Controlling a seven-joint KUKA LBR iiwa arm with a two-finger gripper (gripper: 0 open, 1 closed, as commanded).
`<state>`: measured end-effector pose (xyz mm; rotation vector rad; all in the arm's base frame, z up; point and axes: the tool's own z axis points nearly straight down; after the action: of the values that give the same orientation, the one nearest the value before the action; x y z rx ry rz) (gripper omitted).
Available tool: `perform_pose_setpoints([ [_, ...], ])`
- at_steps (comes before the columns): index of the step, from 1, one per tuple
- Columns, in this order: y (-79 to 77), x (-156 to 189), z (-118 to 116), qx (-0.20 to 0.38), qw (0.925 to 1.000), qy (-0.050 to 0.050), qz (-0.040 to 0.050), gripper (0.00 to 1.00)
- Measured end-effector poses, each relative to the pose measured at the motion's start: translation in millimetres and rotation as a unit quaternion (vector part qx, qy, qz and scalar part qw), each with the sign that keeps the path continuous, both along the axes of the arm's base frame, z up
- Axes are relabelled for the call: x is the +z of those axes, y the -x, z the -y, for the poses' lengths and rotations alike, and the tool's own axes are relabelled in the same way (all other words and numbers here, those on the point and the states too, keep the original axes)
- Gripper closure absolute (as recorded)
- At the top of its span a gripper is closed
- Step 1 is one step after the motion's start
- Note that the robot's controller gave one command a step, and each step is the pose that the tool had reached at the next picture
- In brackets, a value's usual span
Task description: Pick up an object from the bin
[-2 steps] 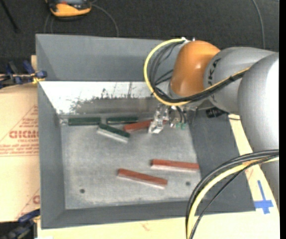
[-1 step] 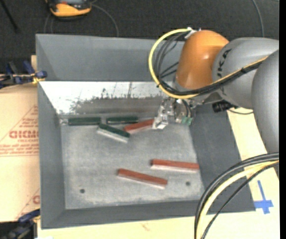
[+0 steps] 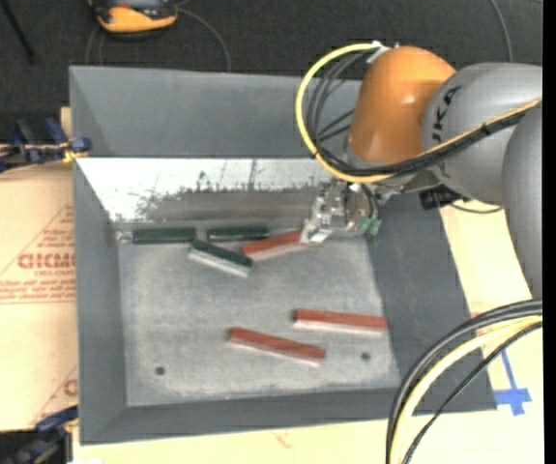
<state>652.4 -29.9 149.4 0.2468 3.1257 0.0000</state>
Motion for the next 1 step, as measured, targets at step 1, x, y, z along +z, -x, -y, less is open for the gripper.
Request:
perform_pose_setpoints([
  [1, 54.6, 66.3, 48.5, 0.082, 0.9967, 0.001, 0.0, 0.0],
])
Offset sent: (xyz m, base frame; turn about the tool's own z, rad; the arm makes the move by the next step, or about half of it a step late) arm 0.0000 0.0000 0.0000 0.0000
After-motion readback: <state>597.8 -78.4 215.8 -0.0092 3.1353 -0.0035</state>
